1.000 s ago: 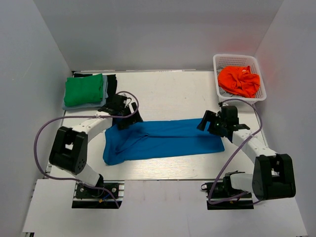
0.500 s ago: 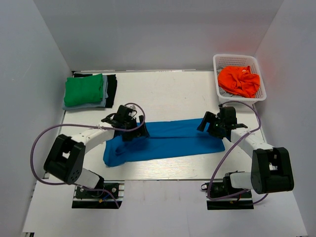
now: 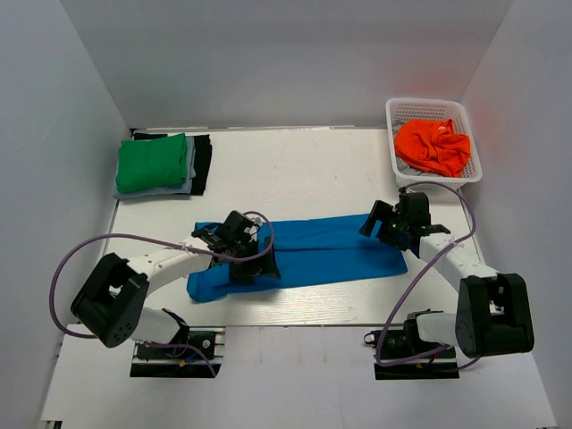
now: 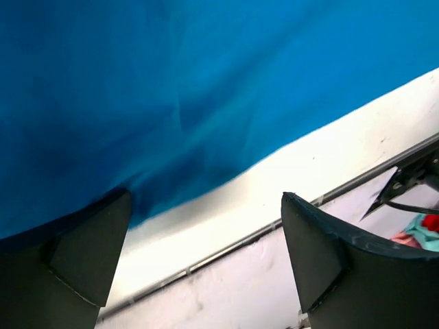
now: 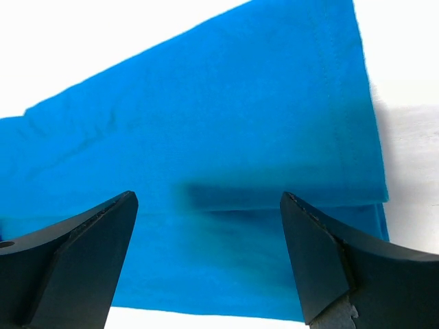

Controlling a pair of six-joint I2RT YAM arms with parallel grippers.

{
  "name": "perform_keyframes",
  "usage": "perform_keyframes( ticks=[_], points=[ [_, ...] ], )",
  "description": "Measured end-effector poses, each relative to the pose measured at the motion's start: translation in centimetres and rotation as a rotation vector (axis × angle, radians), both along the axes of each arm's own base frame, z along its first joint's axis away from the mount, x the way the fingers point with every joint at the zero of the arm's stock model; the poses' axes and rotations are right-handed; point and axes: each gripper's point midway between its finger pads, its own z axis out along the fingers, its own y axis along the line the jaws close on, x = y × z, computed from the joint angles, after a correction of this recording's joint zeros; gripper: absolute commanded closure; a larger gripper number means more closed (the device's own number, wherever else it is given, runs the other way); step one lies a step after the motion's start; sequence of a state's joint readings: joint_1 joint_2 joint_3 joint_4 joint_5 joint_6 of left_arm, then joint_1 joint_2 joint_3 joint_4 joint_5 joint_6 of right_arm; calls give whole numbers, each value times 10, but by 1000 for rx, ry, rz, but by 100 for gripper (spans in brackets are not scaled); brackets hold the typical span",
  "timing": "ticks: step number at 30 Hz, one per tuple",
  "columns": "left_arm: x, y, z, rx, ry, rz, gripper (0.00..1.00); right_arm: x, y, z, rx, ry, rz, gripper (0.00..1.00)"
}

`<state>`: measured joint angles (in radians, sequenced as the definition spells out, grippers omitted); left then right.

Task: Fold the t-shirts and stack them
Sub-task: Fold the other side of the tshirt into a rectangle, then rotate the tshirt 90 degrees

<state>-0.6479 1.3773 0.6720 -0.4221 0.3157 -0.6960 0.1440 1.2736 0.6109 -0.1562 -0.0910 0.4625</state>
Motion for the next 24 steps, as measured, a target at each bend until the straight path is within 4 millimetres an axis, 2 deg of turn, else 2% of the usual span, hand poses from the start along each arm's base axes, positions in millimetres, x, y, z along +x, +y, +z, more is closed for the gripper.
perform_keyframes(
  ticks=[2, 5, 8, 10, 11, 14, 18, 20, 24],
  points=[
    [-1, -1, 9, 16, -16, -5, 0, 2, -1, 5, -3, -20, -3, 10],
    [10, -7, 44, -17, -129, 0, 0, 6, -2, 12, -10, -41, -9, 10],
    [33, -3, 88, -28, -288, 82, 0, 15, -3, 20, -18, -61, -15, 10],
    [51, 10, 102, 12, -339, 196, 0, 25, -3, 26, -21, -73, -18, 10],
    [63, 20, 103, 54, -348, 276, 0, 31, -2, 27, -21, -76, -19, 10],
    [84, 39, 83, 167, -321, 407, 0, 43, 0, 23, -21, -59, -16, 10],
    [100, 64, 34, 338, -220, 522, 0, 48, 3, 0, -24, 8, -9, 10],
    [102, 75, 13, 395, -167, 564, 0, 46, 3, -15, -27, 51, -7, 10],
    [109, 94, -3, 435, -135, 661, 0, 55, 6, -20, -15, 42, -7, 10]
  ],
)
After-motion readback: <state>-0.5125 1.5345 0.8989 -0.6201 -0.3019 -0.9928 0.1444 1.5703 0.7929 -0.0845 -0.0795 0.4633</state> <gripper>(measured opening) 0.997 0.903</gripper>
